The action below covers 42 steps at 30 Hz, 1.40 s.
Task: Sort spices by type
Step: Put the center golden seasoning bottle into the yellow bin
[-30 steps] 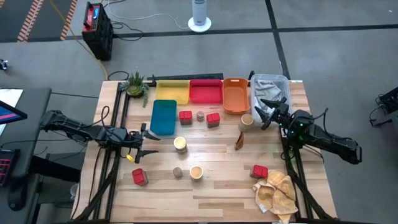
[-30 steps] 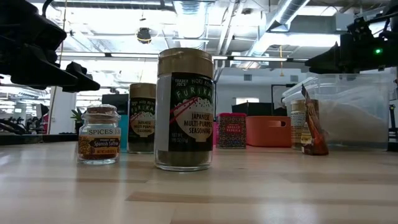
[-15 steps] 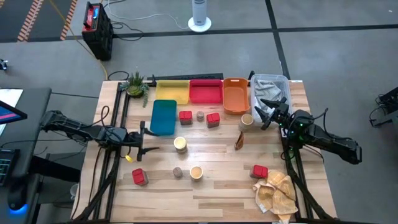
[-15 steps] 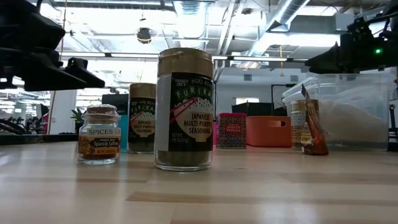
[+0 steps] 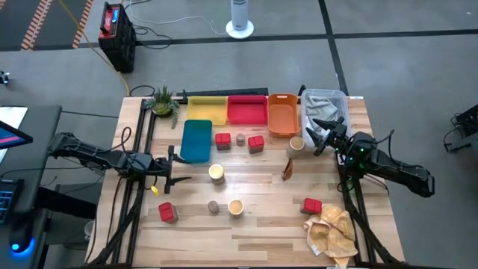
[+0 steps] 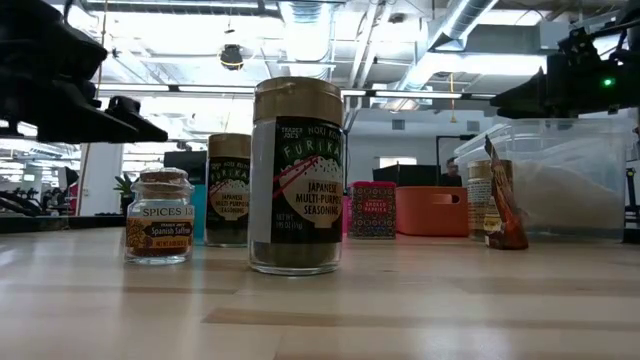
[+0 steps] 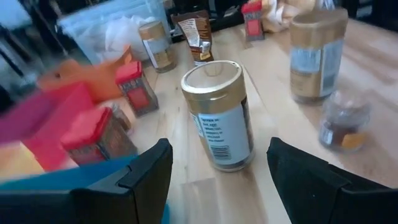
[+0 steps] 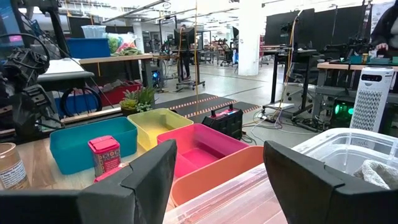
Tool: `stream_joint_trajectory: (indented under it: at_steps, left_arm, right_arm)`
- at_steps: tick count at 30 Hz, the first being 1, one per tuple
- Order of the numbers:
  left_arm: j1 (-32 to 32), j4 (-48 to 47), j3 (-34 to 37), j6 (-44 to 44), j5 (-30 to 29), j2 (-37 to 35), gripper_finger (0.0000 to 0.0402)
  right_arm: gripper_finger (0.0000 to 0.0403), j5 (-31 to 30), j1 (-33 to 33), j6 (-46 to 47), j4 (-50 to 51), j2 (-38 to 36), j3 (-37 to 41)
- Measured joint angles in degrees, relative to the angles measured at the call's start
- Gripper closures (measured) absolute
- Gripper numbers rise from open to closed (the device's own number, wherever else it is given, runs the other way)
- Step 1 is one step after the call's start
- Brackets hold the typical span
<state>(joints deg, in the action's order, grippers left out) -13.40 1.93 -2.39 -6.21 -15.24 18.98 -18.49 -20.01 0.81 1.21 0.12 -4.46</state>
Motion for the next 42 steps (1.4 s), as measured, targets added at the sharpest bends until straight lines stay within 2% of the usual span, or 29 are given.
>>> stream_joint_trajectory:
  at_steps: [4, 8, 17, 25, 31, 33, 38, 40, 42]
  left_arm:
    - [0.0, 2.3, 0.0, 17.1, 1.5, 0.0, 0.0152]
    - [0.0, 4.3, 0.0, 27.4, 1.6, 0.0, 0.0152]
    - [0.0, 3.3, 0.0, 35.7, 1.5, 0.0, 0.0152]
    - [-0.5, 4.8, -2.8, 36.6, 0.6, 0.1, 0.0152]
    - [-2.5, 4.8, -8.0, 29.5, -0.1, 2.4, 0.0152]
    - [-3.0, 4.8, -9.7, 26.6, -1.5, 4.3, 0.0152]
    - [-3.1, 4.4, -14.1, 24.0, -1.8, 10.5, 0.0152]
    - [-3.1, 0.5, -17.4, 24.1, -0.5, 13.2, 0.0152]
    - [-3.2, -7.3, -22.1, 24.7, 0.0, 16.4, 0.0152]
  right_arm:
    - [0.0127, 0.0, 0.0, 9.3, -1.4, 0.1, 0.1]
    - [0.0127, 0.0, 0.0, 21.6, -4.1, 0.1, 0.2]
    - [0.0127, 0.0, 0.0, 29.0, -4.0, 0.1, 0.1]
    - [0.0127, 0.8, 0.6, 35.3, -3.6, 0.1, 0.1]
    - [0.0127, 1.1, 2.6, 36.7, -0.6, 0.7, -0.2]
    - [0.0127, 3.6, 4.1, 37.1, -0.4, 1.4, -0.2]
    - [0.0127, 11.4, 9.4, 31.0, -6.2, 2.6, 0.0]
    - [0.0127, 11.5, 12.1, 27.3, -7.8, 3.0, 0.0]
    - [0.0127, 11.5, 14.6, 22.9, -8.2, 3.7, 0.0]
